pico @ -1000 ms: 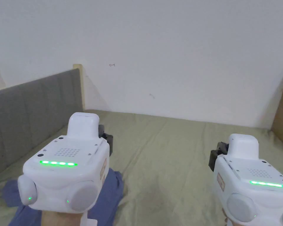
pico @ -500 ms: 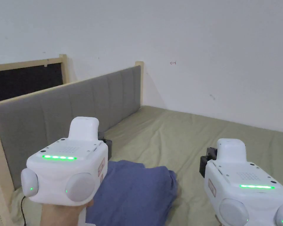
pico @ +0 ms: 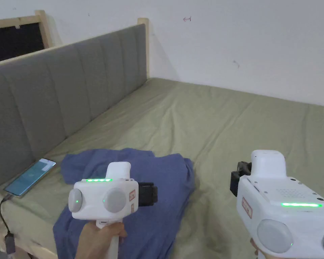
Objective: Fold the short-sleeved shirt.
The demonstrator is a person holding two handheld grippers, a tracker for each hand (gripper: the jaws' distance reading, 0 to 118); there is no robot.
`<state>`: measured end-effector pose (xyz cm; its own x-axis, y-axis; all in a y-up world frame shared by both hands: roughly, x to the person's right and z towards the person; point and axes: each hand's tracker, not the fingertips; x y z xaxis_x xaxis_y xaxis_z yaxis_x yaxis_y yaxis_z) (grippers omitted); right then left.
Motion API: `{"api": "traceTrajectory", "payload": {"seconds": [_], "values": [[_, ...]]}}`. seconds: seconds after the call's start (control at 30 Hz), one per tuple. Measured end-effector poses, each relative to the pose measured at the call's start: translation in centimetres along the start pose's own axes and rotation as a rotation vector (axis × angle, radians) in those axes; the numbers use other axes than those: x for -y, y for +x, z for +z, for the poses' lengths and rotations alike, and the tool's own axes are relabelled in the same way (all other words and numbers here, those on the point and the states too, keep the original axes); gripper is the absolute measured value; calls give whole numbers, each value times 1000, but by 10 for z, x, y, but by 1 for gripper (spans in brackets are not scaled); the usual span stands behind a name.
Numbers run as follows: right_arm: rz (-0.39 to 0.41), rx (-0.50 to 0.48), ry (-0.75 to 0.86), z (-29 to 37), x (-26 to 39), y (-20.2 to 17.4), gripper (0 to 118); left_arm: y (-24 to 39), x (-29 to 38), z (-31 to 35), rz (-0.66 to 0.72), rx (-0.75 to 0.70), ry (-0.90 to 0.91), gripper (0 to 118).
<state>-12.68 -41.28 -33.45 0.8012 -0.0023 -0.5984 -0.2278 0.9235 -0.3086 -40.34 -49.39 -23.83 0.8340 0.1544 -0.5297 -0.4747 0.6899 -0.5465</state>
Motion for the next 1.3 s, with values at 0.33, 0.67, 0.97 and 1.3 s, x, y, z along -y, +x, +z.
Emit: {"api": "traceTrajectory", "payload": {"seconds": [0.33,0.67,0.97,1.3], "values": [[-26,-4,-144,-52,30,21,0,32,21,-103,-149,-81,-228,109],[-86,-26,-181,-53,31,28,0,-9,-9,-84,74,-42,-245,4],[-128,-13,-162,-34,31,57,0,0,-49,-39,57,41,-172,4],[-173,134,-68,26,14,119,0,141,-116,63,-227,197,93,4]]}}
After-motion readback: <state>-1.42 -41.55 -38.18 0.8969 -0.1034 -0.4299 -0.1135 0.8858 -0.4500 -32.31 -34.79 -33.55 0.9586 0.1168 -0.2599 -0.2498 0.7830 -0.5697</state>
